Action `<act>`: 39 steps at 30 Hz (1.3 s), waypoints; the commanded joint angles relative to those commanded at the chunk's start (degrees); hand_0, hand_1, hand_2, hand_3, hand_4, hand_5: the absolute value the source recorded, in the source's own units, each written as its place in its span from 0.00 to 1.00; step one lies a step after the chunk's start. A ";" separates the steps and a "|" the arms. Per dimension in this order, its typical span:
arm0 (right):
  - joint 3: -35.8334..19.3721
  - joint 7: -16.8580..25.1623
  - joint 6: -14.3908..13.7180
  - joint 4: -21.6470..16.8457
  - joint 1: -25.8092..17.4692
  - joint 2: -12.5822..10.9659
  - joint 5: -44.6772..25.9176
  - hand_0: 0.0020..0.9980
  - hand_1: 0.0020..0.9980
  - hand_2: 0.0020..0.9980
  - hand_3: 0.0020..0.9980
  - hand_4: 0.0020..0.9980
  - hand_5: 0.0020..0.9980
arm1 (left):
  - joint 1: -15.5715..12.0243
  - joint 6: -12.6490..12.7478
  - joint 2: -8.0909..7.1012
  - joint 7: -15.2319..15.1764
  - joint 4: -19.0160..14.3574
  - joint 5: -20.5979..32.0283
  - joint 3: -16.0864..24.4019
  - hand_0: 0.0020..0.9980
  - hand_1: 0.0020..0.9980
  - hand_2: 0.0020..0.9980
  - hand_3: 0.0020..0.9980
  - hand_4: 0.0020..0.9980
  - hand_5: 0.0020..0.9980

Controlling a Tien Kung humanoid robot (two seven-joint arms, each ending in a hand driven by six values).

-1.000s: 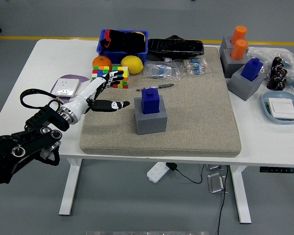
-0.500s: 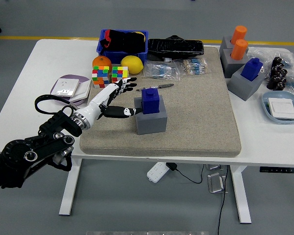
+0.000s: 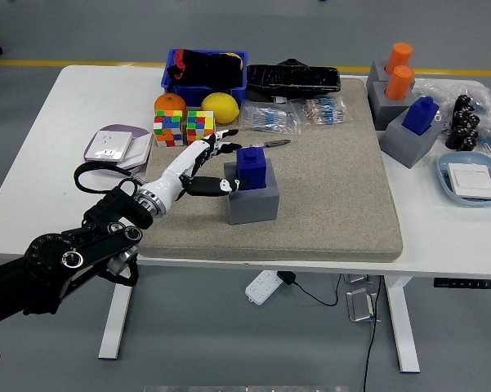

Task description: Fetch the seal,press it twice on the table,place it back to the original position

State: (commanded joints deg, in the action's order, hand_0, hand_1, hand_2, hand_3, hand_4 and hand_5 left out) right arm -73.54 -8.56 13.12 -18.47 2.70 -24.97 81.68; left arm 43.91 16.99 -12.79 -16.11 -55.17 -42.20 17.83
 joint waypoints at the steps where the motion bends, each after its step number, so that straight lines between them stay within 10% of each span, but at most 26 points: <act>1: 0.05 0.00 0.00 0.00 0.02 -0.01 0.00 0.83 0.74 0.73 0.70 0.79 0.59 | -0.04 0.05 0.13 0.03 0.03 0.00 -0.02 0.96 0.87 0.82 0.97 0.91 0.09; 39: 1.05 0.05 -0.07 -0.15 0.23 -0.40 -0.07 0.83 0.74 0.73 0.70 0.79 0.59 | -0.13 2.87 3.83 -1.35 2.42 0.79 0.05 0.93 0.72 0.69 0.92 0.79 0.00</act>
State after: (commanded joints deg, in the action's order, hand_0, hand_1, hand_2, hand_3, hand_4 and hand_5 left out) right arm -72.50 -8.51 13.05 -18.62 2.92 -25.37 81.61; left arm 43.78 19.87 -8.96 -17.46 -52.75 -41.41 17.89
